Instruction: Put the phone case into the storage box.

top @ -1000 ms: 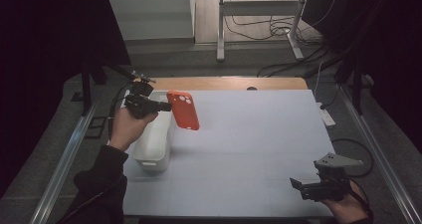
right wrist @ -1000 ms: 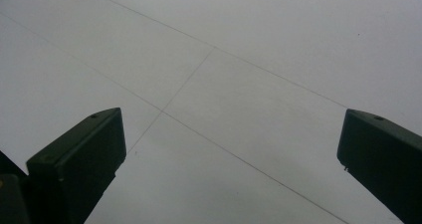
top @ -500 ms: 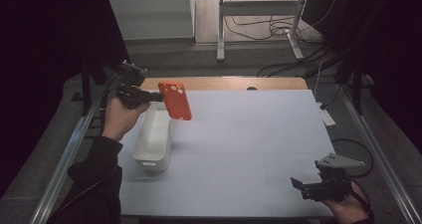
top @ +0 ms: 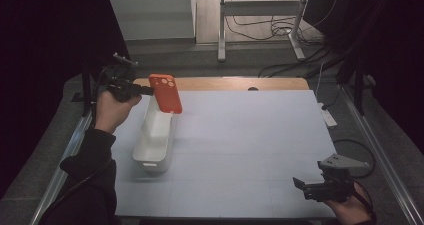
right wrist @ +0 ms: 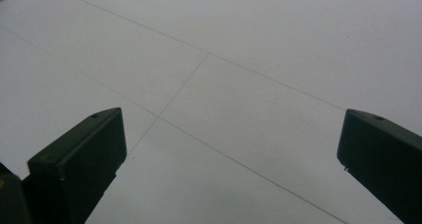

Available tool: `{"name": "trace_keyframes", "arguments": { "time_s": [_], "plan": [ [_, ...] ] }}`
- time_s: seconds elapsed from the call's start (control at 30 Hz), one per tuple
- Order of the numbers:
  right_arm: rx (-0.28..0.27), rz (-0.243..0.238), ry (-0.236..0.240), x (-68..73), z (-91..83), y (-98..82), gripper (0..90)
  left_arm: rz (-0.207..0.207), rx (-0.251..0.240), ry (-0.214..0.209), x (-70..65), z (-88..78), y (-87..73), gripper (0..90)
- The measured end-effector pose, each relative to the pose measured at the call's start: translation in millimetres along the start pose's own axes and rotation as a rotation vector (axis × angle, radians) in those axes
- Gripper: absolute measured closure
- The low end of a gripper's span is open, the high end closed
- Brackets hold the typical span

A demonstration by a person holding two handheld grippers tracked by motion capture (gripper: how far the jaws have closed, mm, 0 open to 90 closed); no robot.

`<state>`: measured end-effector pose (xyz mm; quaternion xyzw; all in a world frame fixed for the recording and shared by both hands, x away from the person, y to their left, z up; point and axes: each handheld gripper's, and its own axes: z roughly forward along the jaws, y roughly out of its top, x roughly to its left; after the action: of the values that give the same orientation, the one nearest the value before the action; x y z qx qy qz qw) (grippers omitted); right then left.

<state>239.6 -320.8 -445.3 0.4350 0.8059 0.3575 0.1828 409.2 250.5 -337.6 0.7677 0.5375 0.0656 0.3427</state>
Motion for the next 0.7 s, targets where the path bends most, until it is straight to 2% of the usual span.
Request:
{"name": "trace_keyframes", "arguments": {
  "time_s": [0.7],
  "plan": [
    [0.027,-0.003,0.004,-1.1,0.5,0.3,0.0,-0.028,0.007,0.055,23.3,10.8,8.3,89.2]
  ]
}}
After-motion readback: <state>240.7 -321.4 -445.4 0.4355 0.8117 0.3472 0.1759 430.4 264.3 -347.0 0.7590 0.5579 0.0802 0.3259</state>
